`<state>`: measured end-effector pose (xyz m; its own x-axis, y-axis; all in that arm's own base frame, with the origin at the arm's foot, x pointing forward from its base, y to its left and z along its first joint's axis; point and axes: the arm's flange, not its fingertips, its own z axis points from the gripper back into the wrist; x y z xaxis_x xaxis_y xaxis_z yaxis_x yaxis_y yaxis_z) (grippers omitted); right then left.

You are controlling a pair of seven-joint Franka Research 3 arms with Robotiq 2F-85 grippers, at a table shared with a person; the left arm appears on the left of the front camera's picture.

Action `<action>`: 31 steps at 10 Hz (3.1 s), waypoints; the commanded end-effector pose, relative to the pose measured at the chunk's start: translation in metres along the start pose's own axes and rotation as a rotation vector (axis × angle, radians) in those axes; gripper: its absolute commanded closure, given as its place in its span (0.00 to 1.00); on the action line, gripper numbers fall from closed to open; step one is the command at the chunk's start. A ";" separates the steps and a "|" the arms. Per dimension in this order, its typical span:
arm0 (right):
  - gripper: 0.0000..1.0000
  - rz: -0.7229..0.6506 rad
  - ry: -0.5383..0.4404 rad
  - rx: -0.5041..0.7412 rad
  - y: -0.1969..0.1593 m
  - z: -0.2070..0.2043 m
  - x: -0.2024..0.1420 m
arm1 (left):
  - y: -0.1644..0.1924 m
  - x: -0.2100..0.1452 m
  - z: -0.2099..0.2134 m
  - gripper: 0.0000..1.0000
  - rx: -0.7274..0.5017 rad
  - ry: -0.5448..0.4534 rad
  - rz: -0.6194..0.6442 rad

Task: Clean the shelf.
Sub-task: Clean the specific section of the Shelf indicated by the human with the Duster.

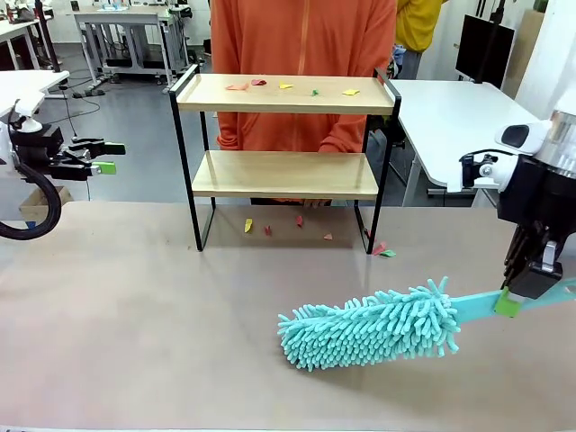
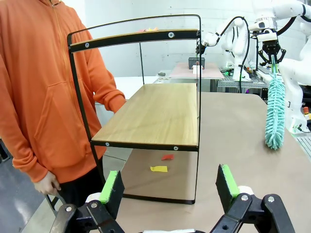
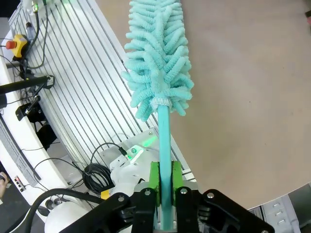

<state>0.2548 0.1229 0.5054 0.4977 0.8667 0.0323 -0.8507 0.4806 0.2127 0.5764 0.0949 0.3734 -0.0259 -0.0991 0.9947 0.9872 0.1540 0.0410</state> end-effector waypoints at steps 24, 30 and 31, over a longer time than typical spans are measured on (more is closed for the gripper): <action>0.87 -0.238 -0.245 -0.180 -0.025 -0.048 0.189 | -0.001 0.003 0.001 0.00 -0.001 0.004 -0.007; 0.87 -0.361 -0.336 -0.335 0.012 -0.053 0.258 | -0.001 0.003 0.001 0.00 -0.001 0.004 -0.007; 0.87 -0.395 -0.359 -0.377 0.012 -0.056 0.271 | -0.001 0.003 0.001 0.00 -0.001 0.004 -0.007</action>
<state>0.3557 0.3548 0.4658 0.7281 0.6013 0.3291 -0.6318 0.7749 -0.0181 0.5765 0.0949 0.3733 -0.0258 -0.0991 0.9947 0.9872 0.1540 0.0409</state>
